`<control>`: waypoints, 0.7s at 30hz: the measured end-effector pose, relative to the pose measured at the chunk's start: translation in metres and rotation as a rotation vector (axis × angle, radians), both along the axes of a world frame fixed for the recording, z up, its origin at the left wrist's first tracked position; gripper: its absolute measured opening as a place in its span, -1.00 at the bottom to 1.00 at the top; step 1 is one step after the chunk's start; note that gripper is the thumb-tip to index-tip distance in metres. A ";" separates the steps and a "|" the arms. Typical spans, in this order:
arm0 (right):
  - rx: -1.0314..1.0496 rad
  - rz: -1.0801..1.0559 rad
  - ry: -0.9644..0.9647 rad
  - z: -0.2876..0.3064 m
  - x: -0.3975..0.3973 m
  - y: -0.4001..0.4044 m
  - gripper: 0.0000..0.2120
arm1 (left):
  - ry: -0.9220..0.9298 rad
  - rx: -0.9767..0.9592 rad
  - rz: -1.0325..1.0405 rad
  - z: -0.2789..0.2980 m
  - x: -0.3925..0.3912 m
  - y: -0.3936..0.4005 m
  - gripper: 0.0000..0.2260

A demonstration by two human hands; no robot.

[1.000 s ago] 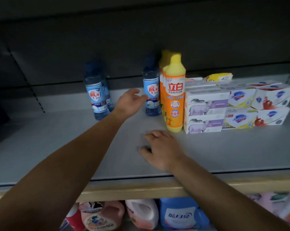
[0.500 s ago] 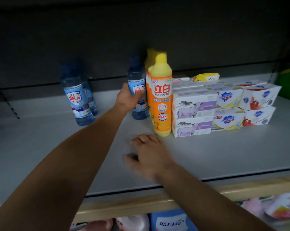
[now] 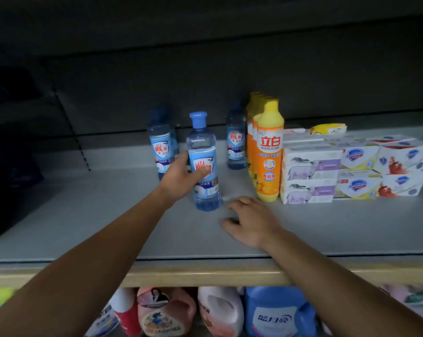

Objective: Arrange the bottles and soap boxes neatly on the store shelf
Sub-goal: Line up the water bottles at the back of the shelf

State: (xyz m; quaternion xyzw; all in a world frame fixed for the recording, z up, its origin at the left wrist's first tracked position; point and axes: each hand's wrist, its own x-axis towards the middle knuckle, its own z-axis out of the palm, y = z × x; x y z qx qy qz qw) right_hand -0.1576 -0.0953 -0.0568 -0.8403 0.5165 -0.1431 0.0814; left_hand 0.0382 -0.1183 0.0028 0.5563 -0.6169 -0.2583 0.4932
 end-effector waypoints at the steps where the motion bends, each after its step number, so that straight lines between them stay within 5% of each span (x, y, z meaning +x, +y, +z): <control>1: 0.013 -0.002 -0.004 0.003 0.001 0.000 -0.51 | 0.008 0.000 -0.012 0.001 0.003 0.014 -0.68; 3: 0.064 -0.006 -0.169 0.015 0.003 0.002 -0.61 | 0.039 0.010 -0.044 0.007 0.008 0.040 -0.70; 8: 0.313 0.091 -0.970 0.082 0.022 0.020 -0.76 | 0.052 0.070 -0.151 0.024 0.005 0.103 -0.82; 15: 0.289 -0.029 -0.921 0.114 0.054 0.035 -0.46 | 0.100 0.244 -0.125 0.038 -0.018 0.158 -0.69; 21: 0.559 -0.221 -1.130 0.109 0.037 0.023 -0.60 | 0.349 0.551 -0.299 0.039 -0.017 0.182 -0.58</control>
